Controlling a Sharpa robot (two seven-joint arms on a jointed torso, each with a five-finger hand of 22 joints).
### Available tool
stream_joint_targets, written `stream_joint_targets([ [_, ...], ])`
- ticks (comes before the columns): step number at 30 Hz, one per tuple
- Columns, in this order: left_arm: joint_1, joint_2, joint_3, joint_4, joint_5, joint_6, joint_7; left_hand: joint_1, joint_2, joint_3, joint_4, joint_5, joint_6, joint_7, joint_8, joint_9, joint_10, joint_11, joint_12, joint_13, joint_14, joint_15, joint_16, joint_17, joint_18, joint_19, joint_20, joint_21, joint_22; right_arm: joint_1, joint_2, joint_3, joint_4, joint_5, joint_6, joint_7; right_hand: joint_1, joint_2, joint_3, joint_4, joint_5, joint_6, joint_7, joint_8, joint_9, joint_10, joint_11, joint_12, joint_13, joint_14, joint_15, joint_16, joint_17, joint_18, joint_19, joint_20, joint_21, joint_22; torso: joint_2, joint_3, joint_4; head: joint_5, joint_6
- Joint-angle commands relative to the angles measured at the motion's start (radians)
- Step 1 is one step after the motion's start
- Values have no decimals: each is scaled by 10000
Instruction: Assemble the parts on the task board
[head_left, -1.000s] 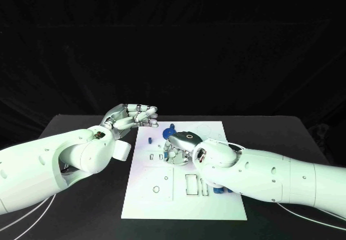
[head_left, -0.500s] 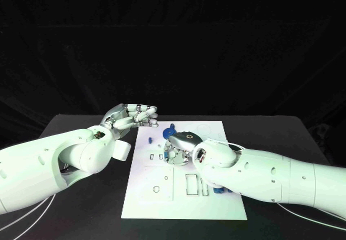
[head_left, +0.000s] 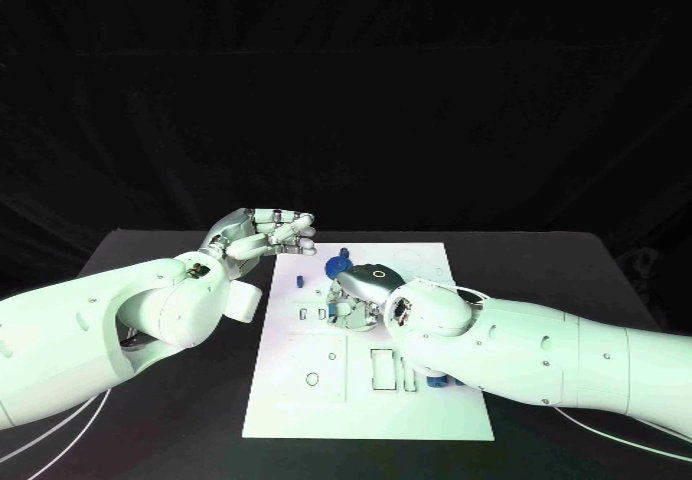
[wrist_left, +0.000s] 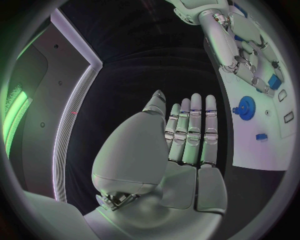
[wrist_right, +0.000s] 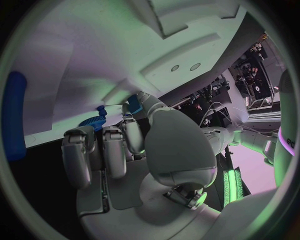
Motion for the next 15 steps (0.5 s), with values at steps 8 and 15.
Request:
stream_joint_targets([
  [8, 8, 11, 7, 20, 22, 162, 27, 10, 14, -11, 36, -34, -14, 58, -54, -11, 20, 60, -68, -14, 82, -11, -65, -14, 37, -59, 19, -65, -9, -45, -28, -36, -9, -96, -193, -130, -101, -151, -244, 195, -557, -335, 62, -142, -65, -226, 59, -149, 43, 900, 145, -91, 2041, -55, 1034, 138, 11, 2604, -2, -5, 5, -3, -8],
  [15, 8, 20, 7, -15, 18, 169, -22, 6, 0, -23, 32, -36, -30, 69, -67, -14, 4, 68, -79, -17, 96, -7, -99, -14, 38, -56, 23, -75, -19, 1, -318, -32, 377, -9, -737, 54, -182, -413, -671, 495, -499, -574, 131, -184, -96, -381, 131, -250, -58, 877, 209, -137, 1956, -16, 930, 200, -110, 2503, -18, 4, 11, 8, -10],
])
